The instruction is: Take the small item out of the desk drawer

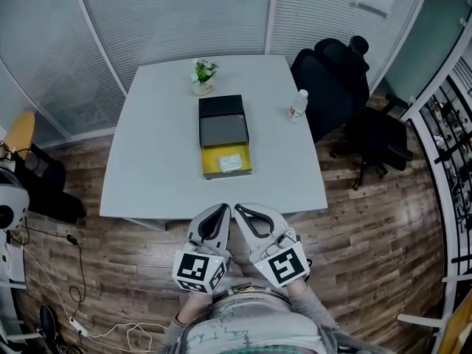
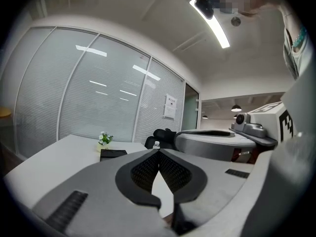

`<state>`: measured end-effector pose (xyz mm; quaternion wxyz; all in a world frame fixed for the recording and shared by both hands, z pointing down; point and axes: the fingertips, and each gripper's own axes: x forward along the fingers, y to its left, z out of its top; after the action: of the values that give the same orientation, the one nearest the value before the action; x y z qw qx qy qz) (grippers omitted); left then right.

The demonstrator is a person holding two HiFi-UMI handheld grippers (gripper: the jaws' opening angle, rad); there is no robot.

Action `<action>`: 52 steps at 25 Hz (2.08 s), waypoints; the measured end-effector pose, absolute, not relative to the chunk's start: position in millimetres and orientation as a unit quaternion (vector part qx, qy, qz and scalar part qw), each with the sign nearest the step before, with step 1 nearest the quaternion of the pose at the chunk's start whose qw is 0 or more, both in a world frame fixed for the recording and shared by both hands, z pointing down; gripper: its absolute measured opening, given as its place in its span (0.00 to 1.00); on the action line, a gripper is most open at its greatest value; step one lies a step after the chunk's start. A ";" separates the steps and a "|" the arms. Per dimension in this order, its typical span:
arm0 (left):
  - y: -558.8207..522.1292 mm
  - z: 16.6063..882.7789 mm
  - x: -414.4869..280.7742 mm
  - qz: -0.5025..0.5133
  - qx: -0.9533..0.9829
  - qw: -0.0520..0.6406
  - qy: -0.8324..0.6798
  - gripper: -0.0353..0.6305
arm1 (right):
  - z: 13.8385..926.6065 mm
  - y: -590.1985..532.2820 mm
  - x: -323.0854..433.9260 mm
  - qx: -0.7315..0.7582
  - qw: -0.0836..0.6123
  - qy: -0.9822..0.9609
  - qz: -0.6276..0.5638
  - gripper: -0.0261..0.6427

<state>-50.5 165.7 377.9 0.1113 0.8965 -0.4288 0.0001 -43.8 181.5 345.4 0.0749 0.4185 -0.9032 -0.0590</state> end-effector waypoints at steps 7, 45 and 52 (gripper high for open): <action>135.0 382.3 -66.2 0.001 0.899 0.116 -0.422 0.05 | 348.7 151.5 -59.6 0.428 0.076 -0.899 -0.055 0.04; 8.9 383.2 -53.0 0.013 0.892 0.106 -0.440 0.05 | 347.7 21.8 -49.0 0.397 0.052 -0.915 -0.048 0.04; -29.9 381.7 -31.9 0.017 0.886 0.109 -0.450 0.05 | 346.8 -18.8 -27.5 0.382 0.055 -0.921 -0.044 0.04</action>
<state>-31.9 -29.9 381.7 0.1088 0.8861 -0.4502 0.0166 -27.5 -18.8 346.8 0.0549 0.3821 -0.9214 -0.0439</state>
